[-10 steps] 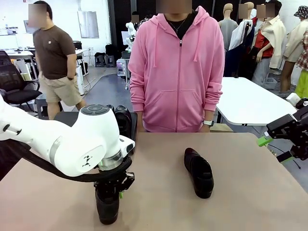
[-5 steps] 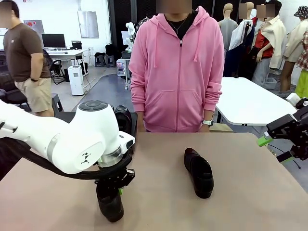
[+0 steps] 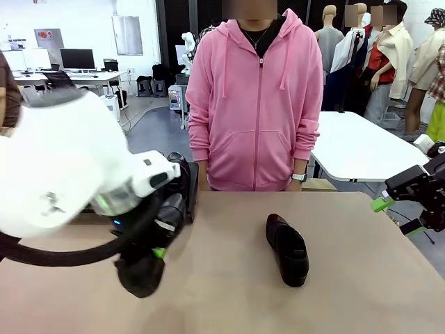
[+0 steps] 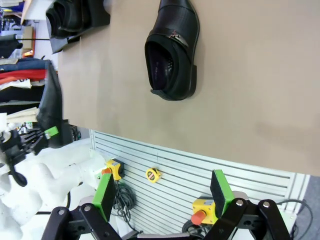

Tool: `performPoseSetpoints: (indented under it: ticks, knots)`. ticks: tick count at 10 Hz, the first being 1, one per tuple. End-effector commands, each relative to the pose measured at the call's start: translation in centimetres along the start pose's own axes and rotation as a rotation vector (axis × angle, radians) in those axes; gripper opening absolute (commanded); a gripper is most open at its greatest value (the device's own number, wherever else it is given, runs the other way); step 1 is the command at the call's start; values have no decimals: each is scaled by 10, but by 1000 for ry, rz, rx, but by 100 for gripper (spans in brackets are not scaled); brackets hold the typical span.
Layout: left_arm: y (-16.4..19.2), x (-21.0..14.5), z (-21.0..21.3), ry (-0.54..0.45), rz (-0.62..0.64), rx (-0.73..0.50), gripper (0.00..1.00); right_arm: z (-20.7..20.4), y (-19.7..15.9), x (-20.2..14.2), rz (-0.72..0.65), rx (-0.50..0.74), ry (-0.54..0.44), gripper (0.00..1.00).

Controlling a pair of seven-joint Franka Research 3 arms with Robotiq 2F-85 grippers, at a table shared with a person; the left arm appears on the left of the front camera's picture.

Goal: Organize the shoes by placing them on the stand.
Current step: Place the Shoe from the middle of the table onto the Shoes Stand.

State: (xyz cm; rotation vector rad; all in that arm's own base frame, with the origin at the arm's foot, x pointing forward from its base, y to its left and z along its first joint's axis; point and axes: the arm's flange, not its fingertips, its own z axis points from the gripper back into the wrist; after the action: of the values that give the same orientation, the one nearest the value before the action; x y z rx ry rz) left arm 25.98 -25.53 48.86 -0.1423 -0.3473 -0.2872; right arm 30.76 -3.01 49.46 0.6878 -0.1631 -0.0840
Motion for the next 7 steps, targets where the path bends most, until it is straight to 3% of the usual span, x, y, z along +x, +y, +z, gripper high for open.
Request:
performPoseSetpoints:
  ticks: [1, 4, 7]
  knots:
    - [66, -26, 21, -52, -28, 43, 0, 2, -1, 1, 22, 27, 1, 100]
    - [181, -41, 38, -88, 261, 218, 0, 2, -1, 1, 22, 27, 1, 100]
    - [269, -84, 48, -55, 550, 231, 0, 2, -1, 1, 22, 27, 1, 100]
